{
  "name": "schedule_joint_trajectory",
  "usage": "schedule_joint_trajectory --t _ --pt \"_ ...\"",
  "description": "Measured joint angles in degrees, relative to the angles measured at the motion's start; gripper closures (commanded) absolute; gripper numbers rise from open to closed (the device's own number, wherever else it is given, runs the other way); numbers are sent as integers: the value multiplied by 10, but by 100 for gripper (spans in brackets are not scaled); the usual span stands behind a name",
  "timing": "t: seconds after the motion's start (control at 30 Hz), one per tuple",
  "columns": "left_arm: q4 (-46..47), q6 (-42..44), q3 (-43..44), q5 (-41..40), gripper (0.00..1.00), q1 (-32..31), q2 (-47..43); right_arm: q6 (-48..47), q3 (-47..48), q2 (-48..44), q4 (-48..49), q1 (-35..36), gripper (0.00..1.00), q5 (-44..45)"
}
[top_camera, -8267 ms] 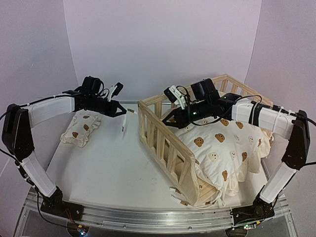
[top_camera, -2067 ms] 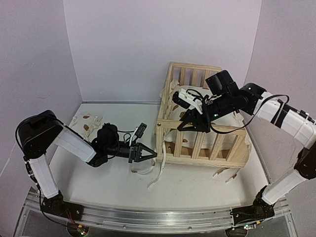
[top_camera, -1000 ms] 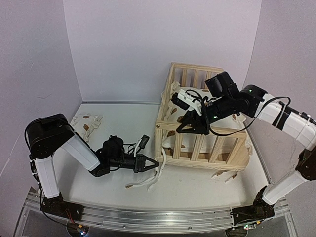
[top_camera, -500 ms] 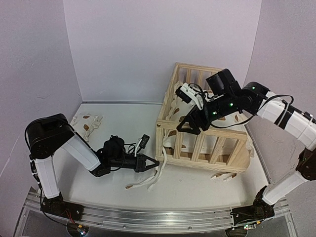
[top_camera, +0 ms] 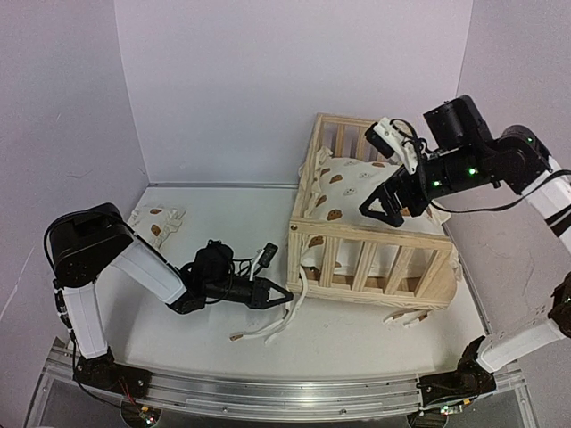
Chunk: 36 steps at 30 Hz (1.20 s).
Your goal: Set up the pet bed
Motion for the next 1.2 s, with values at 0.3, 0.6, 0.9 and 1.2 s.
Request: schedule_joint_trajectory --t 0.3,0.6,0.9,1.2 --pt "-33 -11 34 8 100 -11 10 98 -18 -22 5 136 2 -29" --pt "-52 -5 53 -2 100 -25 17 185 -141 -21 45 149 2 56" --pt "-61 18 69 -82 100 -50 15 218 -159 -28 63 122 2 119" --pt "-69 42 101 -110 100 -65 19 169 -212 -70 82 83 2 136"
